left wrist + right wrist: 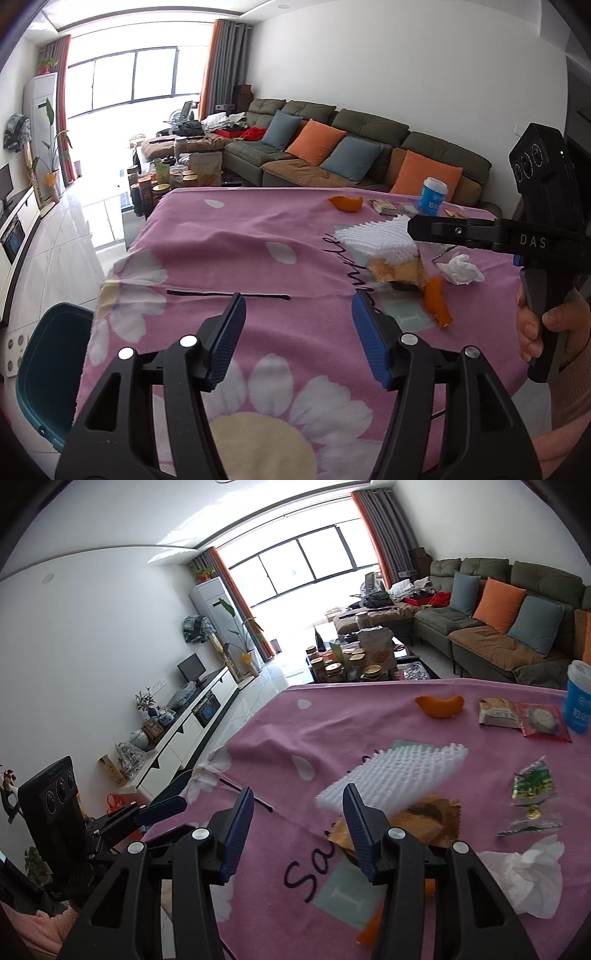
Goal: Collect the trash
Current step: 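Grasp a white foam net with the left tool while the right tool grasps the clear plastic bottle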
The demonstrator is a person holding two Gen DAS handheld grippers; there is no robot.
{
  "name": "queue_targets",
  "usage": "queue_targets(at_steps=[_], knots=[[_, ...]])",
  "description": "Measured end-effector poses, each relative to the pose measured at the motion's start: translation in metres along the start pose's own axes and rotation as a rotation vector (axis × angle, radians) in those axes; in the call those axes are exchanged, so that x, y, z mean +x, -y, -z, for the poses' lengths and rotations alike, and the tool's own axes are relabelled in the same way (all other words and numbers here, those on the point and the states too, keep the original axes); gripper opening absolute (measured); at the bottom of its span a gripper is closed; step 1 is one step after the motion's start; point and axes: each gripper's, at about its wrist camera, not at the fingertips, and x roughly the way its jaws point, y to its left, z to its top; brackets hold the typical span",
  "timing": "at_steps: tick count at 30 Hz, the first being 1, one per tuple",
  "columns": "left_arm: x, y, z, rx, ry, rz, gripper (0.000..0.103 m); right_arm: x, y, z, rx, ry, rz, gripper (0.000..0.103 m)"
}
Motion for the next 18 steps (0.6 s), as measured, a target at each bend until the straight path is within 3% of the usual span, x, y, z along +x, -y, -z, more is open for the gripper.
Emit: queue_targets(at_steps=[10, 18], knots=[[0.037, 0.06, -0.024, 0.109, -0.007, 0.082, 0.066, -0.043, 0.09, 0.006, 0.133, 0.094, 0.198, 0.051], [0.073, 0.082, -0.038, 0.169, -0.043, 0.065, 0.069, -0.044, 0.141, 0.007, 0.197, 0.082, 0.241, 0.055]])
